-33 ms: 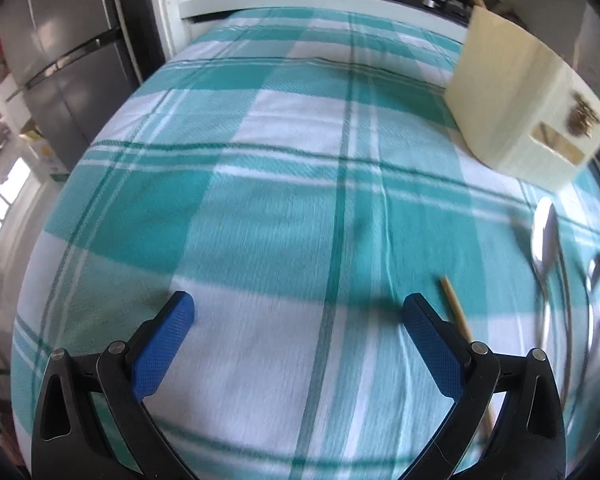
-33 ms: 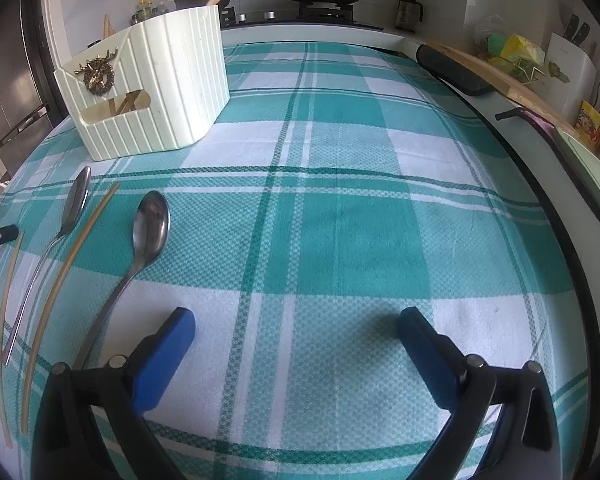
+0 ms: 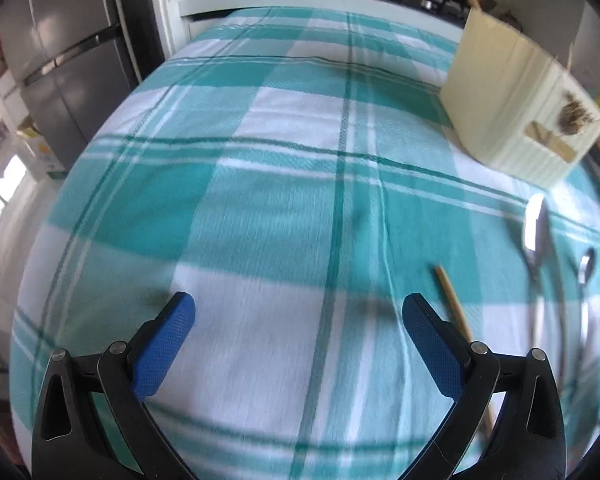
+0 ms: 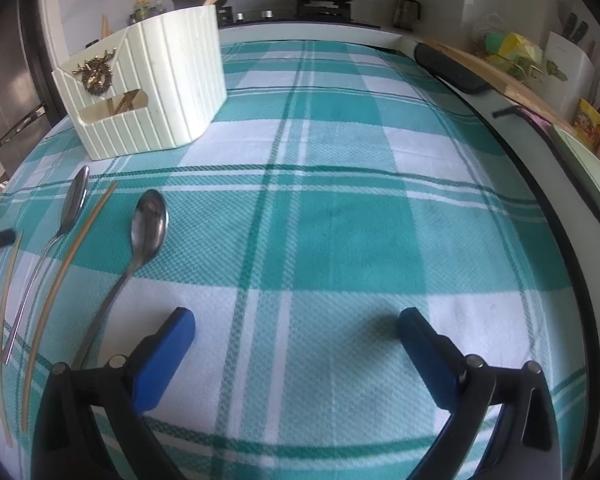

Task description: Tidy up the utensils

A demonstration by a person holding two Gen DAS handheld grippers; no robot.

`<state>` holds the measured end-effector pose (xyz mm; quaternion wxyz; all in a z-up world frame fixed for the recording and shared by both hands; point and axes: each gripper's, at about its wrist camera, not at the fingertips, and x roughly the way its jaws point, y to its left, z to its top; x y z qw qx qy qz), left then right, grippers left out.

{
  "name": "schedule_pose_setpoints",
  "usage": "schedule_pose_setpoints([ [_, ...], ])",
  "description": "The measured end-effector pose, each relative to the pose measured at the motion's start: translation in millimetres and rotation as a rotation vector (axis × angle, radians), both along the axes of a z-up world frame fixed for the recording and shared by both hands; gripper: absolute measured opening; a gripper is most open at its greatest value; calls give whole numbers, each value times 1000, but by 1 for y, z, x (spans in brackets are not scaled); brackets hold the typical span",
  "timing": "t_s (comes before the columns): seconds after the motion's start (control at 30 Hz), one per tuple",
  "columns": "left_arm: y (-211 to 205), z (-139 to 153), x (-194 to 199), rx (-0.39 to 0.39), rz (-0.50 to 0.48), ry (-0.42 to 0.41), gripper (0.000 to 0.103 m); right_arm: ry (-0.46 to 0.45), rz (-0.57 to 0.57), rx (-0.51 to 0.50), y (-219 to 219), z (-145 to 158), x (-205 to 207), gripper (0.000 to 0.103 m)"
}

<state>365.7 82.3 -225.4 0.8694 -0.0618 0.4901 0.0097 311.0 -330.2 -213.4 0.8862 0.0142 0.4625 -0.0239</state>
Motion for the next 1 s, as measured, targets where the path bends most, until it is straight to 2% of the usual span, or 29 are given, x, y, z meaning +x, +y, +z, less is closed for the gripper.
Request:
schedule_pose_setpoints([
  [0.07,2,9,-19,-121,-8,-30,103,-53,20,86,4,14,-14,102],
  [0.13,-10,15,-33,-166,-12,-46,103,-64,58,138,19,24,-19,102],
  [0.2,-36,16,-42,-141,-42,-38,103,-52,121,158,46,28,-17,102],
  [0.3,-76,12,-48,40,-67,-46,102,-29,181,115,84,20,-8,98],
  [0.37,-83,5,-51,103,-55,-42,102,3,183,53,97,9,0,70],
  [0.4,-82,1,-52,107,-59,-28,102,30,176,42,98,1,3,65],
  [0.43,-80,-3,-53,110,-71,-14,103,3,179,25,98,2,-1,64],
  [0.47,-75,-2,-57,105,-86,-31,103,12,187,-2,98,1,-4,61],
  [0.63,-43,-1,-60,142,-144,-9,103,38,145,-59,66,6,-20,60],
  [0.73,-27,0,-52,148,-173,35,102,58,117,-81,45,9,-23,60],
  [0.9,-16,-2,-34,72,-163,109,100,46,152,9,44,11,-21,61],
  [1.0,-29,-1,-33,88,-164,105,99,19,199,3,66,7,-11,62],
])
